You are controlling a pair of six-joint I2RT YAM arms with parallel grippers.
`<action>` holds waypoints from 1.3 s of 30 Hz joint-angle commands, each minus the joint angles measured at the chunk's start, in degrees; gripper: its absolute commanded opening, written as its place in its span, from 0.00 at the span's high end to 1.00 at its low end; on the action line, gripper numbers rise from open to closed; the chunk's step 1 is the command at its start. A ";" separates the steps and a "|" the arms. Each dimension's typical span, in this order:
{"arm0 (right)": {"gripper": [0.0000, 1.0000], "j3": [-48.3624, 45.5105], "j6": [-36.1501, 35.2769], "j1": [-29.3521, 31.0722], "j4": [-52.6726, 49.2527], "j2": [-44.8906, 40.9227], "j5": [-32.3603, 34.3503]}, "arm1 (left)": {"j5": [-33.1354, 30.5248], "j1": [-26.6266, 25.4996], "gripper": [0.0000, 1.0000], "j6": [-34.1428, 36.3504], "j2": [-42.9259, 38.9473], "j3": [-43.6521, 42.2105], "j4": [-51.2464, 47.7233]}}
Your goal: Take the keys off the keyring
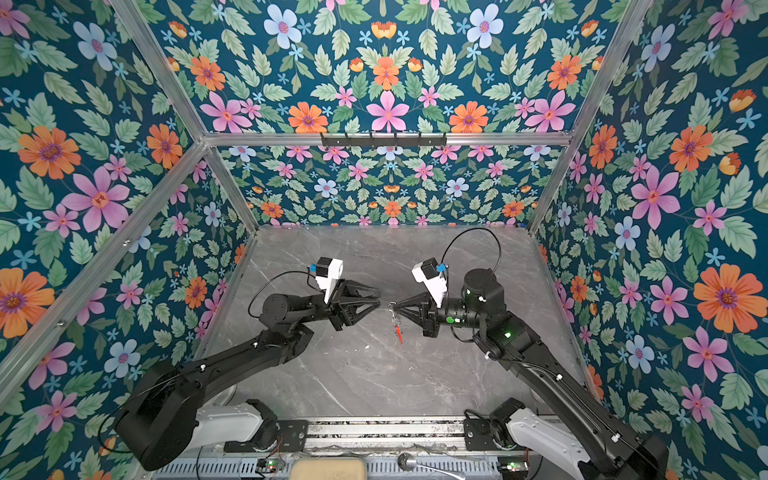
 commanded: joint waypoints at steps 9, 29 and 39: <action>1.00 3.22 -5.15 0.95 -6.89 -0.06 1.58 | 2.07 -3.41 0.68 13.47 -5.18 5.02 -29.79; 1.00 3.61 -4.67 1.85 -5.58 -0.19 3.33 | 2.16 -6.08 1.00 20.04 -6.71 7.69 -38.71; 0.60 -4.18 1.27 1.88 12.00 -5.17 3.13 | -1.90 -6.93 1.00 20.16 -8.82 3.73 -29.06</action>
